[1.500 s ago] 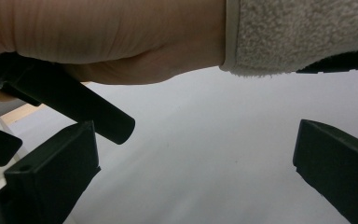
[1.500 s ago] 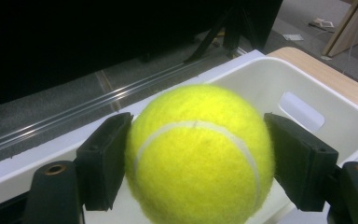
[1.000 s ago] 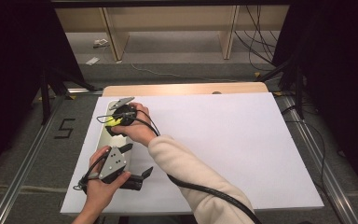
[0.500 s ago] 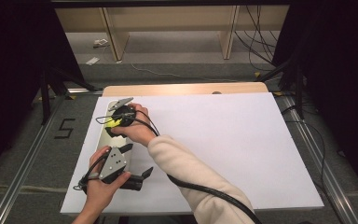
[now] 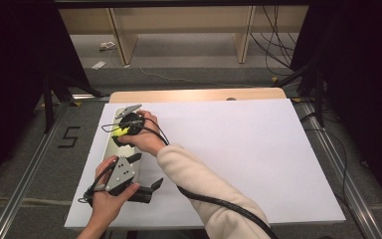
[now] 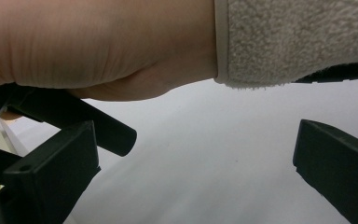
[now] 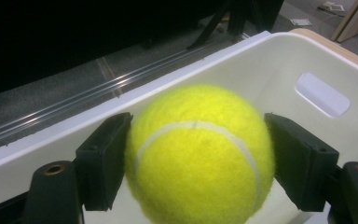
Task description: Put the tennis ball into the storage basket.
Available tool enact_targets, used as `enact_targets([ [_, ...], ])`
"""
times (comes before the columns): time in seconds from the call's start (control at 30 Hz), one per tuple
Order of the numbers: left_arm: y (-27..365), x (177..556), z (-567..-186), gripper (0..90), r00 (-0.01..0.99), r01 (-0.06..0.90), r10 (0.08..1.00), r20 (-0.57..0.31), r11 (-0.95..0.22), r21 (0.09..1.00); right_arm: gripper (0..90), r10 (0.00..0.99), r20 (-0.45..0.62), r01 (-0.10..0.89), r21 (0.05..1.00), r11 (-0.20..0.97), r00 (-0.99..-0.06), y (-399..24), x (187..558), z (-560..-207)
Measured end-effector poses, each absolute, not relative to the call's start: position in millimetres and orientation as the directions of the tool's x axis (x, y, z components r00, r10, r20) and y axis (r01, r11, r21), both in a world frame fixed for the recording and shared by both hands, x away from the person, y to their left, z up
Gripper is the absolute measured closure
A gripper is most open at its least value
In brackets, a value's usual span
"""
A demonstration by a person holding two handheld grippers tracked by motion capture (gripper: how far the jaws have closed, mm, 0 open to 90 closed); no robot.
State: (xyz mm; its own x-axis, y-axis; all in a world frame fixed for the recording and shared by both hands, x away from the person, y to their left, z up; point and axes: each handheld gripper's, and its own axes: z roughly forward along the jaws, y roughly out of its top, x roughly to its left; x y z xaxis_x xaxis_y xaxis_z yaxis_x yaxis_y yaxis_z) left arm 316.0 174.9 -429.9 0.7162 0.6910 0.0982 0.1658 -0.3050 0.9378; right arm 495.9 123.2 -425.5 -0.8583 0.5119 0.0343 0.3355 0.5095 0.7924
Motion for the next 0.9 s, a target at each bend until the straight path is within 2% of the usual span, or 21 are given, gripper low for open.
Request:
enact_targets([
  [0.2,175,316,-430,0.0,0.716,0.167,0.691,0.098,-0.306,0.937,25.4,0.526,0.045,0.356,0.784,0.509,-0.850,123,497,-427],
  [0.37,175,316,-430,0.0,0.716,0.167,0.691,0.098,-0.306,0.937,19.0,0.533,0.048,0.353,0.799,0.487,-0.845,122,498,-422],
  [0.9,174,316,-430,0.0,0.717,0.167,0.690,0.099,-0.308,0.937,18.1,0.536,0.045,0.341,0.815,0.468,-0.843,105,491,-414],
])
